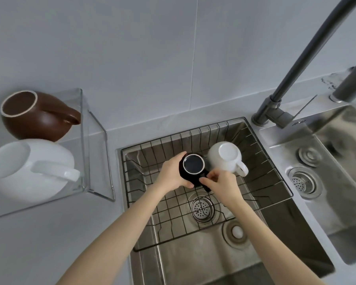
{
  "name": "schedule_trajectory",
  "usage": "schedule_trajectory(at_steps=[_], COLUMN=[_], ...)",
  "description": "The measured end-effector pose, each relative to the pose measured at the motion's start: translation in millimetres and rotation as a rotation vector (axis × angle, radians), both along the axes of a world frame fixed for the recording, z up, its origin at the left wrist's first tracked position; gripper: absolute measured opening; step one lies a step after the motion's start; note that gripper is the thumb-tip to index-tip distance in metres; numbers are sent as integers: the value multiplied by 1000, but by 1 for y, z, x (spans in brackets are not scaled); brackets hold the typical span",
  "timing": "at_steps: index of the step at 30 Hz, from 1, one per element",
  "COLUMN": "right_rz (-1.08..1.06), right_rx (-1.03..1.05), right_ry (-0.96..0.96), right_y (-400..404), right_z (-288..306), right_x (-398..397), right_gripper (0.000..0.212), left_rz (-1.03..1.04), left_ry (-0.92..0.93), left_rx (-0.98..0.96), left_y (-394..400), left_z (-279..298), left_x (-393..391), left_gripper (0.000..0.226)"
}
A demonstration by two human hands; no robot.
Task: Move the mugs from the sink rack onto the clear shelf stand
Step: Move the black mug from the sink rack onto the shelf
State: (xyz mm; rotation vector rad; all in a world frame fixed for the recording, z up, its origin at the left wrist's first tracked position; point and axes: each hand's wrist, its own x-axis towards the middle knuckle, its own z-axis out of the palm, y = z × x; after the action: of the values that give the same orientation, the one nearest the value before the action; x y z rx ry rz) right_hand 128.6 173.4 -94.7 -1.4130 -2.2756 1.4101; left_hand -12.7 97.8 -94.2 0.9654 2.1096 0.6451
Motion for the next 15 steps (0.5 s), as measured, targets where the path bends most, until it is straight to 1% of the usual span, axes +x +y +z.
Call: schedule_trajectory(at_steps=[3,6,8,9,11,13,15], right_rz=[1,20,34,41,40,52,90], right_rx=[-11,6,47,74,122,172,188], right_ry=[15,67,113,139,181,210,275], right_y=[0,1,1,1,2,0,-5], right_z=[5,24,45,57,81,108,134], right_x=[1,1,-1,-4,-10,-19,-30], right_gripper=[15,14,13,14,20,24,15], left_rz=[31,60,85,102,142,196,231], left_ry=[13,50,92,113,155,182,221], left_rx=[27,82,138,181,272,342,382], left_y=[-5,-10,-12,-15,-19,-29,-40], left_z=[9,30,50,62,84,110,134], left_x=[1,-1,-3,-5,-9,-15,-23], left_gripper=[94,93,93,89,83,81,78])
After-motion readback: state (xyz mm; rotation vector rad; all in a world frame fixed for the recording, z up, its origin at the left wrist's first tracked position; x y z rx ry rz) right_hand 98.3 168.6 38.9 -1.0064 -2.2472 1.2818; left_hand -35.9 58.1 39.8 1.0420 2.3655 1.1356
